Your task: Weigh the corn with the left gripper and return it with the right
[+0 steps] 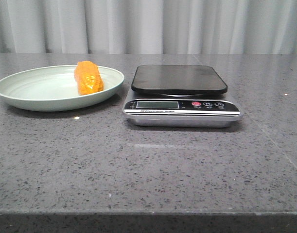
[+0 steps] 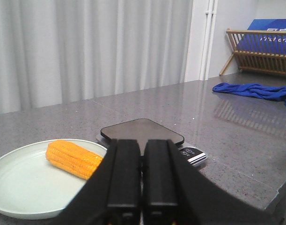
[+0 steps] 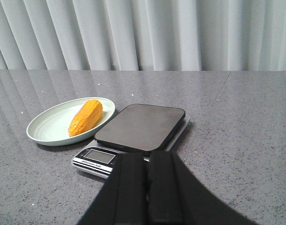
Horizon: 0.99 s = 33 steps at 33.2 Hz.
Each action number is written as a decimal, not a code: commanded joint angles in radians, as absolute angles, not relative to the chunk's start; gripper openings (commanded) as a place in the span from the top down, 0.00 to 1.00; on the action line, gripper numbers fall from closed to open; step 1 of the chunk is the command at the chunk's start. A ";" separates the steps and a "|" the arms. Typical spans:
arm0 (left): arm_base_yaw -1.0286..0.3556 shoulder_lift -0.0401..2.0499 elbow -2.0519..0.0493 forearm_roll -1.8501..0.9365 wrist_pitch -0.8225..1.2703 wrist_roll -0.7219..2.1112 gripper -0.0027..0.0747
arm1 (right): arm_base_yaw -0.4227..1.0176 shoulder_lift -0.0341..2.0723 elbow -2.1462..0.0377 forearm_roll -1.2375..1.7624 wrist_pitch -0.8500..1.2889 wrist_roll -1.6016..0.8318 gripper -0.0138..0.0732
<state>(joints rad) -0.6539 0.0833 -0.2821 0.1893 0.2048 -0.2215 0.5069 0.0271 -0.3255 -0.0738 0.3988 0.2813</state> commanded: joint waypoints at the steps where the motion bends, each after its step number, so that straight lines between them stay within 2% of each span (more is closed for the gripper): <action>1: -0.659 0.093 -0.308 0.183 0.130 -0.223 0.79 | 0.508 0.040 -0.352 -0.081 0.307 0.269 0.68; 20: -0.633 0.093 -0.264 0.149 0.129 -0.223 0.79 | 0.508 0.040 -0.352 -0.081 0.307 0.269 0.68; 24: -0.500 0.093 -0.217 0.129 0.125 -0.212 0.79 | 0.508 0.040 -0.352 -0.081 0.307 0.269 0.68; 33: -0.120 0.016 -0.088 0.058 -0.036 -0.177 0.79 | 0.508 0.040 -0.352 -0.081 0.307 0.269 0.68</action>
